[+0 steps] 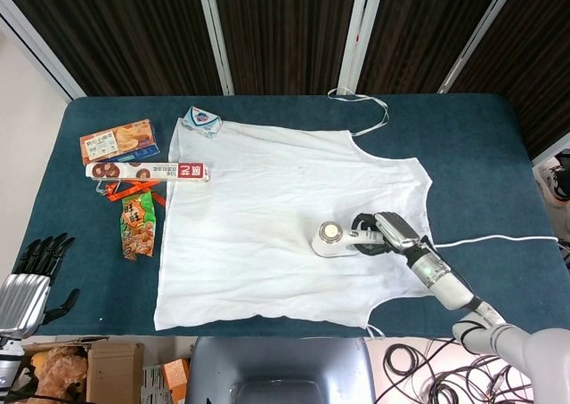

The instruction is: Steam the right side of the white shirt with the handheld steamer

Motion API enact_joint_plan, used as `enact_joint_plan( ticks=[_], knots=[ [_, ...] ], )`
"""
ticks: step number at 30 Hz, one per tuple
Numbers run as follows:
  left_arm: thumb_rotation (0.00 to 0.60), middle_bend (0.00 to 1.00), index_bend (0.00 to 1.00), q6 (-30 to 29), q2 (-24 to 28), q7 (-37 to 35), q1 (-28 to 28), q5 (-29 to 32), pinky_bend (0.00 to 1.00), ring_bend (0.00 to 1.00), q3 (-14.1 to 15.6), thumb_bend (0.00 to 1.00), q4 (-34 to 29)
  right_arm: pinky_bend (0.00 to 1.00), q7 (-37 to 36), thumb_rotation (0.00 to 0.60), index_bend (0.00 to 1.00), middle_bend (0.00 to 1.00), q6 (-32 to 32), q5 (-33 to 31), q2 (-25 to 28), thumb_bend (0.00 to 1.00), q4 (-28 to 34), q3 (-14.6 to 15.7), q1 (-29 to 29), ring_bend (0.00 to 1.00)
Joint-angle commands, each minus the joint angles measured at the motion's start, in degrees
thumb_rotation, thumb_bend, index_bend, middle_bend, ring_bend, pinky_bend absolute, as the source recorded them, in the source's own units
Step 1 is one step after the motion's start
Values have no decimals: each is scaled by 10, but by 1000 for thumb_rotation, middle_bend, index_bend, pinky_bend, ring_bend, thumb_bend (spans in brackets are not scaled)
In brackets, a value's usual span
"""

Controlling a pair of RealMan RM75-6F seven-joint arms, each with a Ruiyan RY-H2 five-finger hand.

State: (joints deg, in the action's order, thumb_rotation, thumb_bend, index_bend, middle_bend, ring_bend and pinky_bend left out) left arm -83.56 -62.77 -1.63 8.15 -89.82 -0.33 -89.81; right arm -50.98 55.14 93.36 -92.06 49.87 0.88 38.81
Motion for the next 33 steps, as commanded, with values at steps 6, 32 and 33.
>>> enact_joint_plan(
  ticks=[6, 32, 33],
  knots=[
    [600, 39, 0, -2, 1, -1, -1, -1, 49, 7, 0, 345, 0, 1000, 27, 600, 1000, 1000, 10, 19, 3, 775, 41, 19, 8, 1000],
    [600, 39, 0, 5, -1, 5, 1, 5, 50, 6, -2, 343, 0, 1000, 33, 600, 1000, 1000, -76, -83, -39, 776, -107, -55, 50, 1000],
    [600, 39, 0, 5, -1, 5, 1, 5, 50, 6, -3, 344, 0, 1000, 31, 600, 1000, 1000, -79, -83, -41, 777, -112, -55, 52, 1000]
  ],
)
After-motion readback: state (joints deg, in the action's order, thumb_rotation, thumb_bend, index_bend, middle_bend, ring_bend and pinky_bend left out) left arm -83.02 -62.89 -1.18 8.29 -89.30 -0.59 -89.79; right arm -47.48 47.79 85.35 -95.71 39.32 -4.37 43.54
